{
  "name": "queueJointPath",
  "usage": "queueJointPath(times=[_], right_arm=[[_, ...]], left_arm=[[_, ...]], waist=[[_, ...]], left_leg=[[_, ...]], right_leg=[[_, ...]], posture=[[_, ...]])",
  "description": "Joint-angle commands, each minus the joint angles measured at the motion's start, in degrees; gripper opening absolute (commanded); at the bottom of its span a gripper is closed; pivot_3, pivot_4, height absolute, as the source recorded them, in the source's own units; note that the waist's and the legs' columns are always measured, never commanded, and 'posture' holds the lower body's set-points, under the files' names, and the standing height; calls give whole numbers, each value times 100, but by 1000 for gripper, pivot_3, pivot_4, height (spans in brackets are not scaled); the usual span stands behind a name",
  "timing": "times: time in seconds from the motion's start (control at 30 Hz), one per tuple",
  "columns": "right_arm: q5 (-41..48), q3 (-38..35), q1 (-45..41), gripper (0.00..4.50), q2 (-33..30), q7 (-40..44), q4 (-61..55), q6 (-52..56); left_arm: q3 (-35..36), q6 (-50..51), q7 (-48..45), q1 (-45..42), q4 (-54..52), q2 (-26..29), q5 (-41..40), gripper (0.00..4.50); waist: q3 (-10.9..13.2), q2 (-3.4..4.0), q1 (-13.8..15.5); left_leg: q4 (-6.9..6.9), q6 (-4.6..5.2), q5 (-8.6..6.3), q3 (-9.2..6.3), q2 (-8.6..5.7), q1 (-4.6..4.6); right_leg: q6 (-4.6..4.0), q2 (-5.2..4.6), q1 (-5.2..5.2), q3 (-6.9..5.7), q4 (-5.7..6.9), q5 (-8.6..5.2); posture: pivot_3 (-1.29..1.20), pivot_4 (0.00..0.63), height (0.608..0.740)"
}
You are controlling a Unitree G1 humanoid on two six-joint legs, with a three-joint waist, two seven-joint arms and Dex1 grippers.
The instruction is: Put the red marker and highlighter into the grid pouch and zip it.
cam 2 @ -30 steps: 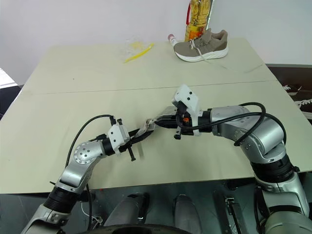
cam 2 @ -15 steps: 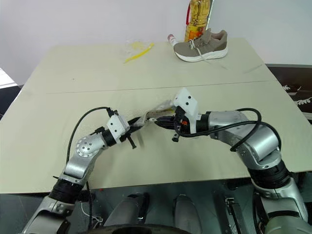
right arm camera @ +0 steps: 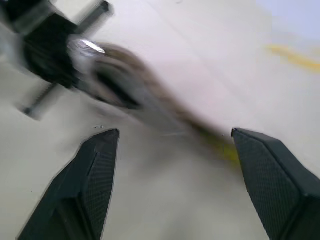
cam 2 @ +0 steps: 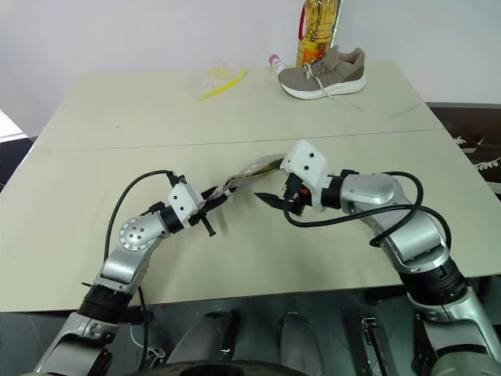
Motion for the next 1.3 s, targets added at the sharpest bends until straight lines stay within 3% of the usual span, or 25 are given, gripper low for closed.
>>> queueJointPath(times=[0.03,0.27,0.3,0.4,0.53,0.57,0.63,0.7,0.93,1.03,1.1,1.3], right_arm=[[-895,283,-98,3802,-159,231,249,-1343],[-1839,771,-215,3802,197,376,786,-2650],[-1893,791,-252,3580,277,387,843,-2717],[-1853,761,-295,2554,427,531,842,-2647],[-1994,776,-346,505,567,556,898,-2569],[-2040,777,-330,10,572,565,911,-2563],[-2165,785,-307,0,576,560,964,-2531],[-2213,780,-289,0,624,547,1002,-2453],[-2311,771,-235,0,737,556,1006,-2288],[-2346,758,-235,0,767,558,1005,-2284],[-2350,751,-237,0,781,561,1009,-2285],[-2327,714,-249,0,804,575,1022,-2358]], left_arm=[[46,90,-241,56,-353,77,-285,0],[-40,473,-633,105,-707,154,-562,0],[-42,506,-659,111,-736,161,-567,0],[-30,587,-689,153,-827,162,-561,0],[38,1065,-745,169,-944,167,-785,0],[76,1251,-779,171,-1014,158,-953,317],[109,1186,-735,140,-1091,174,-900,929],[99,983,-652,88,-1168,209,-687,1878],[75,879,-682,58,-1273,252,-607,1878],[77,901,-748,52,-1213,301,-648,1007],[61,858,-786,73,-1166,344,-624,40],[107,852,-645,121,-1040,325,-603,40]], waist=[[0,0,-7],[0,0,-2],[0,1,-2],[1,1,0],[0,0,2],[0,0,1],[0,0,4],[0,0,3],[0,0,2],[0,0,2],[0,0,0],[0,0,1]], left_leg=[[0,0,0,1,0,1],[1,0,0,1,1,2],[1,-1,1,0,1,3],[2,-1,1,0,1,4],[3,-1,1,0,1,7],[3,-1,1,0,1,8],[3,-1,1,0,1,9],[3,-1,1,0,0,9],[3,-2,1,0,0,11],[3,-2,1,0,0,12],[3,-2,1,0,0,12],[3,-2,1,0,0,14]], right_leg=[[0,0,0,0,1,0],[1,1,1,2,4,0],[0,1,2,2,5,0],[0,2,1,4,8,0],[0,2,5,5,9,1],[0,2,6,4,9,0],[0,2,6,5,10,0],[0,2,7,5,10,0],[-1,2,7,5,13,0],[-1,2,6,6,14,0],[-1,2,7,6,15,0],[-1,2,8,6,17,0]], posture=[[0,150,740],[0,150,740],[0,150,740],[0,150,740],[0,150,740],[0,150,740],[0,150,740],[0,150,740],[0,150,740],[0,150,740],[0,150,740],[0,150,740]])
